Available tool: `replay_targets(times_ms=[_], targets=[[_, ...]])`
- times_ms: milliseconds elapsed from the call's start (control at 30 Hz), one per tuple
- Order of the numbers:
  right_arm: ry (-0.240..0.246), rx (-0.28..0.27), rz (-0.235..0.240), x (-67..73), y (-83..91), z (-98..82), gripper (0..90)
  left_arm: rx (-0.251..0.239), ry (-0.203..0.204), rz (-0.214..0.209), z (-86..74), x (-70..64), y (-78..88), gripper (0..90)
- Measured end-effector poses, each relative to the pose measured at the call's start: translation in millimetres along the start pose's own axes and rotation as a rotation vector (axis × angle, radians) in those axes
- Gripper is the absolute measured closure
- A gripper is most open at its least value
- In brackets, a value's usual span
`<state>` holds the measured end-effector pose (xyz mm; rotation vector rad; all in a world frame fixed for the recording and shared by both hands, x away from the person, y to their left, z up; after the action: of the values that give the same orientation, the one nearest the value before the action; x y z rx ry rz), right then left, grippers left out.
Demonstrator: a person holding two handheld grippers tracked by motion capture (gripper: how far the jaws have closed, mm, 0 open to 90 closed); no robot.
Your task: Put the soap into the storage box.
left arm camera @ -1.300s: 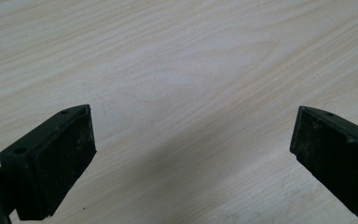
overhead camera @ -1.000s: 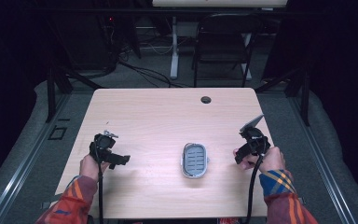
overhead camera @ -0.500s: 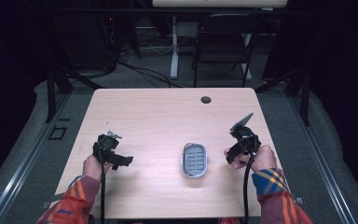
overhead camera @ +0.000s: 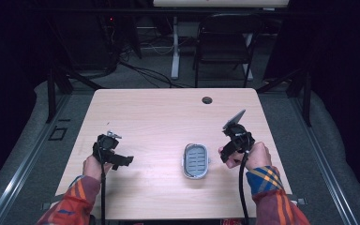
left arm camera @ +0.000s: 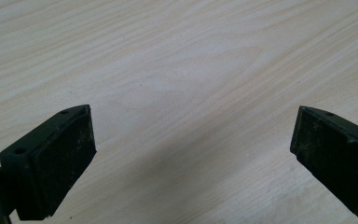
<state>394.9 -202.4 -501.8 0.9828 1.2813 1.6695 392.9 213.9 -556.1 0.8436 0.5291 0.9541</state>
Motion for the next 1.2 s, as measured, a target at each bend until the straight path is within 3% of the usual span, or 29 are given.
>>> replay_targets(times_ms=[500, 633, 867, 933, 967, 1067, 1167, 1200], targets=[[0.029, -0.008, -0.01, 16.1, 10.4, 10.3, 37.1, 0.0, -0.006, 0.004, -0.5, 3.1, 1.3, 0.0], [0.037, -0.04, -0.018, 23.1, 9.9, 13.8, 37.1, 0.0, -0.009, 0.003, -0.5, 3.0, 0.3, 0.0], [0.07, -0.015, -0.023, 30.4, 6.0, 19.4, 37.1, -0.009, -0.019, -0.017, 0.8, -2.8, -0.4, 0.0], [0.061, -0.027, -0.012, 31.9, 3.8, 20.2, 37.1, -0.002, -0.025, -0.019, 1.0, -3.4, 0.0, 0.0], [0.077, -0.004, -0.017, 31.9, 4.1, 21.5, 37.1, -0.005, -0.025, -0.017, 1.2, -3.8, 0.3, 0.0], [0.092, -0.001, -0.013, 37.8, 2.0, 26.1, 37.1, -0.012, -0.01, -0.008, 0.7, -2.6, 1.5, 0.0], [0.075, -0.02, -0.012, 41.2, 0.5, 28.4, 37.1, -0.01, -0.007, -0.007, 0.4, -1.9, 1.7, 0.0], [0.096, 0.005, -0.019, 41.4, 2.4, 30.2, 37.1, -0.011, -0.007, -0.007, 0.4, -2.0, 1.9, 0.0]])
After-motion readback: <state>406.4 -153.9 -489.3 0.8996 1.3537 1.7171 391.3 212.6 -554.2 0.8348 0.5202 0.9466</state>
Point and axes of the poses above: each handheld gripper's, and its own axes: y roughly backward along the jaws, z roughly out of its top, x roughly to its left, the point moved 3 cm from there along -y, roughly forward along the jaws, and after that the axes turned 4 degrees about -x, right-handed, at the moved point
